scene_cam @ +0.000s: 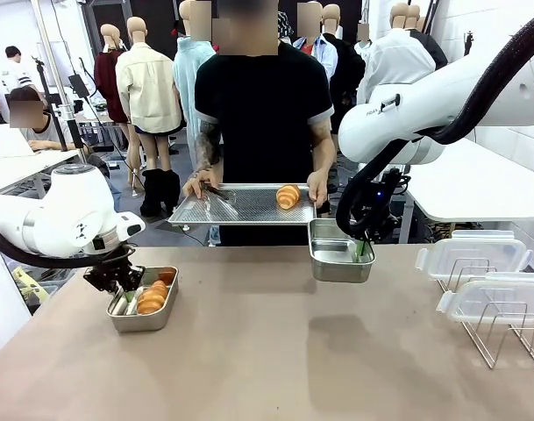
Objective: Place the bread in airtight containers.
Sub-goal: Once an object is inside an Airtight Container , place the container in the center of the table.
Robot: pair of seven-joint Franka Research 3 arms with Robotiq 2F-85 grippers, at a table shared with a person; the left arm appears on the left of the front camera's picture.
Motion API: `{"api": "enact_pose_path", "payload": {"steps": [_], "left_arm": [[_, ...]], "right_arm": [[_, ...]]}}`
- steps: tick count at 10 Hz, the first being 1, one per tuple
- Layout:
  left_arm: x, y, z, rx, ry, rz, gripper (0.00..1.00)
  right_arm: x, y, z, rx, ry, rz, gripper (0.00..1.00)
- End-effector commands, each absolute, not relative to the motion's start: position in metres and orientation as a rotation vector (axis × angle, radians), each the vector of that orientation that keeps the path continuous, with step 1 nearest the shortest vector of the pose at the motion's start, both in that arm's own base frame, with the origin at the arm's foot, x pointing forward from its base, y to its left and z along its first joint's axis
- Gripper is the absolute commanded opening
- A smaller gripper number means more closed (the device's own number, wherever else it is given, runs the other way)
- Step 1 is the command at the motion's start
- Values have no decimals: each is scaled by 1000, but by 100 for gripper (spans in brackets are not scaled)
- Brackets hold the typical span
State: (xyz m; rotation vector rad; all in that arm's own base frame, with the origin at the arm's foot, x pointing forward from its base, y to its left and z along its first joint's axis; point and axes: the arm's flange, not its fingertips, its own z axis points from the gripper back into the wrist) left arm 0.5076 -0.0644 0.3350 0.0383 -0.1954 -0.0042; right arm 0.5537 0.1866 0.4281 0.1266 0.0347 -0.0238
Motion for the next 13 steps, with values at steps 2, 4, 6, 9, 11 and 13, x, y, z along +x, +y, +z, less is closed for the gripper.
{"api": "enact_pose_path", "payload": {"steps": [2, 4, 6, 9, 11, 13], "left_arm": [[493, -64, 383, 63, -228, 6, 100], [480, -61, 419, 47, -231, -89, 100], [474, -47, 453, 112, -231, -103, 100], [457, 4, 517, 97, -245, -87, 100], [454, 33, 531, 81, -222, -49, 100], [455, 58, 533, -19, -207, -76, 100]], "right_arm": [[555, 187, 429, 124, 17, -20, 0], [555, 187, 429, 124, 17, -20, 0], [555, 187, 429, 124, 17, -20, 0], [555, 187, 429, 124, 17, -20, 0], [555, 187, 429, 124, 17, -20, 0], [555, 187, 429, 124, 17, -20, 0]]}}
